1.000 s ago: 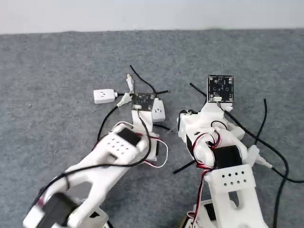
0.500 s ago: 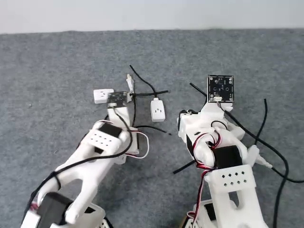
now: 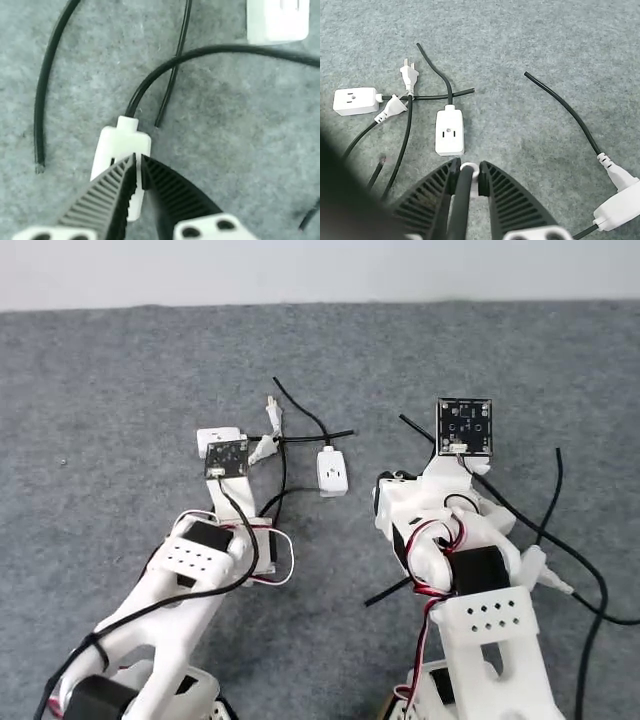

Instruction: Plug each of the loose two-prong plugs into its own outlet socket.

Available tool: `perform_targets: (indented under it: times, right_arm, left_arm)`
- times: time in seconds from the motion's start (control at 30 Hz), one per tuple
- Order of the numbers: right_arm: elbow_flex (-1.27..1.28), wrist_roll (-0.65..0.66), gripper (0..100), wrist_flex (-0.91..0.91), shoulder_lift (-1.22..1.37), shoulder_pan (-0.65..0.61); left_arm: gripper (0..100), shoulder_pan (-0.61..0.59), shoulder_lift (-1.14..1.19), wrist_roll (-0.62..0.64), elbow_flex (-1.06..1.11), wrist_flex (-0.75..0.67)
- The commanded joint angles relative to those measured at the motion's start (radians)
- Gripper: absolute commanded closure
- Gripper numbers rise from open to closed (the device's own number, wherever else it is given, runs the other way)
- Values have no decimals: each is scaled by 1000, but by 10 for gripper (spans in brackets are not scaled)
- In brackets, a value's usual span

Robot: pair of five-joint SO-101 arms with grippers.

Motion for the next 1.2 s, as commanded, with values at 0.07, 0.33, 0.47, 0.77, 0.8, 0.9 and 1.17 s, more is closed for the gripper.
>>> perform_targets:
  times: [0.07, 0.33, 0.47, 0.77, 0.8, 0.9, 1.17]
  right_arm:
    - [-38, 12, 991, -19, -19, -22]
    - [95, -61, 991, -168, -19, -232]
    - [163, -71, 991, -306, -19, -329]
    - [255, -64, 991, -501, -18, -461]
    - [255, -64, 991, -504, -18, -464]
    - [244, -49, 991, -504, -15, -466]
    - [78, 74, 991, -260, -39, -449]
  left_arm:
    - [986, -87, 95, -23, -61, 11]
    - [985, -98, -52, -46, -61, 72]
    - [984, -100, -150, -84, -5, 69]
    - [984, -152, -201, -86, 28, 72]
    - [984, -152, -201, -86, 28, 74]
    - [984, -153, -201, -86, 28, 75]
    - [984, -307, -178, -264, 21, 77]
